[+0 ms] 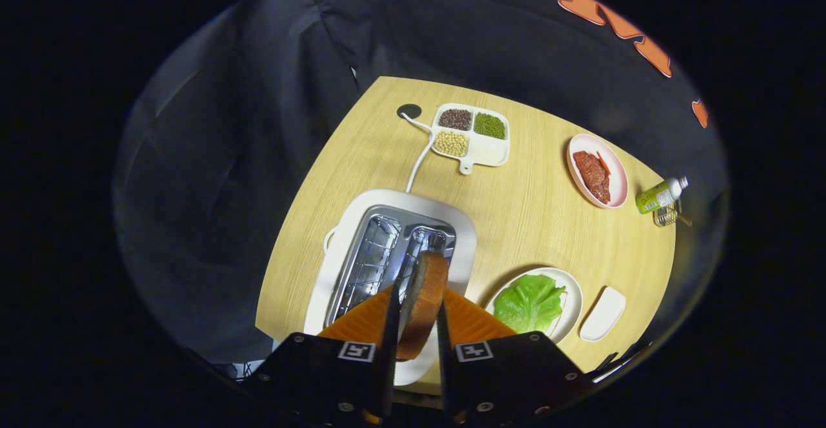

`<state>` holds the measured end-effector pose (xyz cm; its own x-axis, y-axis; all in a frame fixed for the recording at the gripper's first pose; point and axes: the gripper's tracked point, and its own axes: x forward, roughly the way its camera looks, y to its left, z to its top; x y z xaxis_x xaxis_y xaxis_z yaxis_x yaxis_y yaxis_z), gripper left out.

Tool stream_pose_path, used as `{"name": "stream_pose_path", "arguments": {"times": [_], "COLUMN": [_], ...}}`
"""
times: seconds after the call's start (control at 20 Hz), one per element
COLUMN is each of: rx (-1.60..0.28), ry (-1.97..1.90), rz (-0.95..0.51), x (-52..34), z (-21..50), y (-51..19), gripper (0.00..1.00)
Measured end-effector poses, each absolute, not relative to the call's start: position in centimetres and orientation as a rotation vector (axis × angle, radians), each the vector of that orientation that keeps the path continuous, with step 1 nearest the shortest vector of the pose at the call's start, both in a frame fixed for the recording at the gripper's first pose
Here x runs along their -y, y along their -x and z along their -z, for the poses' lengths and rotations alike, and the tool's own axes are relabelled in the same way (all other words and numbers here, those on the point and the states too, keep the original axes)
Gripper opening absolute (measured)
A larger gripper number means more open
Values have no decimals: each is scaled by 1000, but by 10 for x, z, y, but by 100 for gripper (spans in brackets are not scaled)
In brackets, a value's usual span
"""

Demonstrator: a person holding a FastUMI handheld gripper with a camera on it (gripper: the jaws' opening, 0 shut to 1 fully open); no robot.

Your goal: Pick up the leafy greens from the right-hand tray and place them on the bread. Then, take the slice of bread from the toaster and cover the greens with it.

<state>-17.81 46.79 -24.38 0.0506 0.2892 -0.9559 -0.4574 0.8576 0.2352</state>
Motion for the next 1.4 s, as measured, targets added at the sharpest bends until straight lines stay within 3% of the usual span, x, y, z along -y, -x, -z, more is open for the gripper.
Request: {"name": "stream_pose_path", "arguments": {"times": [0.1, 0.2, 0.5, 0.9, 1.4], "rx": [-1439, -1434, -1390, -1316, -1268], "ry": [92, 54, -76, -363, -534], "rz": [-577, -574, -619, -683, -653], "x": [-475, -475, -469, -423, -321], "z": [244, 242, 218, 178, 211], "y": [183, 181, 169, 146, 133], "gripper": [20, 15, 8, 7, 7]}}
